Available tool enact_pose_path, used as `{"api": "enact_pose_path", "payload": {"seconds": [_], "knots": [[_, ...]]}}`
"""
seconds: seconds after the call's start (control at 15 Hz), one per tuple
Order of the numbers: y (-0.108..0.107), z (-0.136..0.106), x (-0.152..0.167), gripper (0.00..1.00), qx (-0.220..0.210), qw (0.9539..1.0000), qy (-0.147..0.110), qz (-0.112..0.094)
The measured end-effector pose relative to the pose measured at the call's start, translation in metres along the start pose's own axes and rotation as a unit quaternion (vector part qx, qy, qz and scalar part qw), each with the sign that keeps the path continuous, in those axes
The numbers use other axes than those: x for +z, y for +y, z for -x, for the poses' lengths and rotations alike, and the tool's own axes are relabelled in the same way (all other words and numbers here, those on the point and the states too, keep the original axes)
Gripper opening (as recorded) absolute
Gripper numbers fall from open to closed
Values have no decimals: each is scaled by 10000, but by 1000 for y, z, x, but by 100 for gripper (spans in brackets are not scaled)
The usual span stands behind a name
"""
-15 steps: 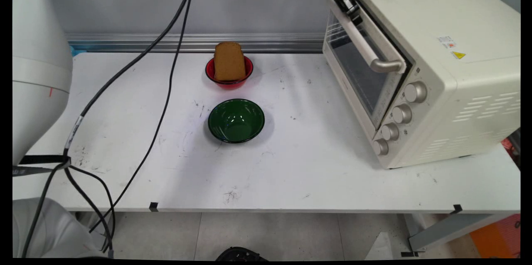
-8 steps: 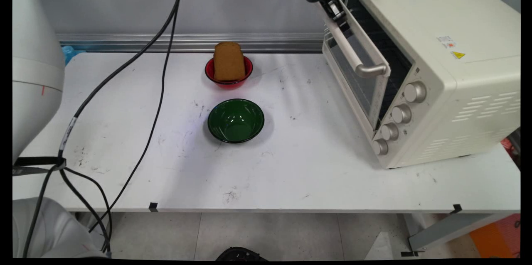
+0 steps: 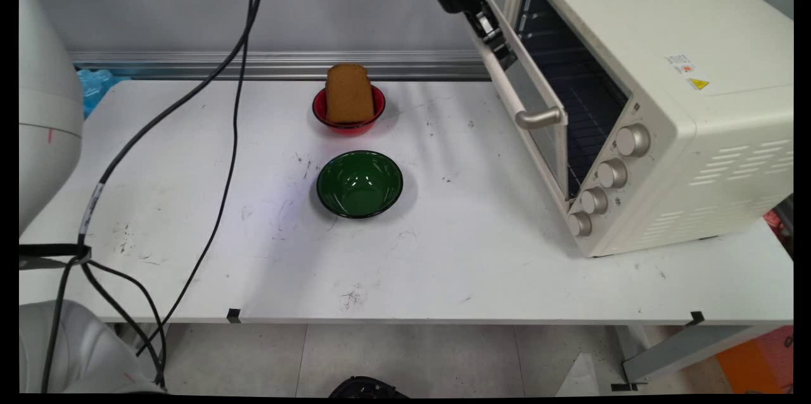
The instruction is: Open the oven
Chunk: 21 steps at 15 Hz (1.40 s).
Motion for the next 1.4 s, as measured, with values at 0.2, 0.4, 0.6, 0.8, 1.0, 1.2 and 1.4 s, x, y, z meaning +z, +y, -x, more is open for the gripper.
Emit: {"api": "enact_pose_path", "payload": {"seconds": [0.2, 0.4, 0.6, 0.8, 1.0, 1.2, 1.4], "knots": [[1, 13, -5, 0, -24, 10000, -74, -28], [2, 25, -7, 0, -20, 9999, -122, -63], [3, 38, -7, 0, 20, 9998, -154, -101], [6, 55, -5, 0, 70, 9997, -173, -143], [11, 77, -1, 0, 96, 9996, -195, -189], [14, 95, 5, 0, 124, 9994, -194, -253], [16, 114, 11, 0, 147, 9991, -208, -335]]}}
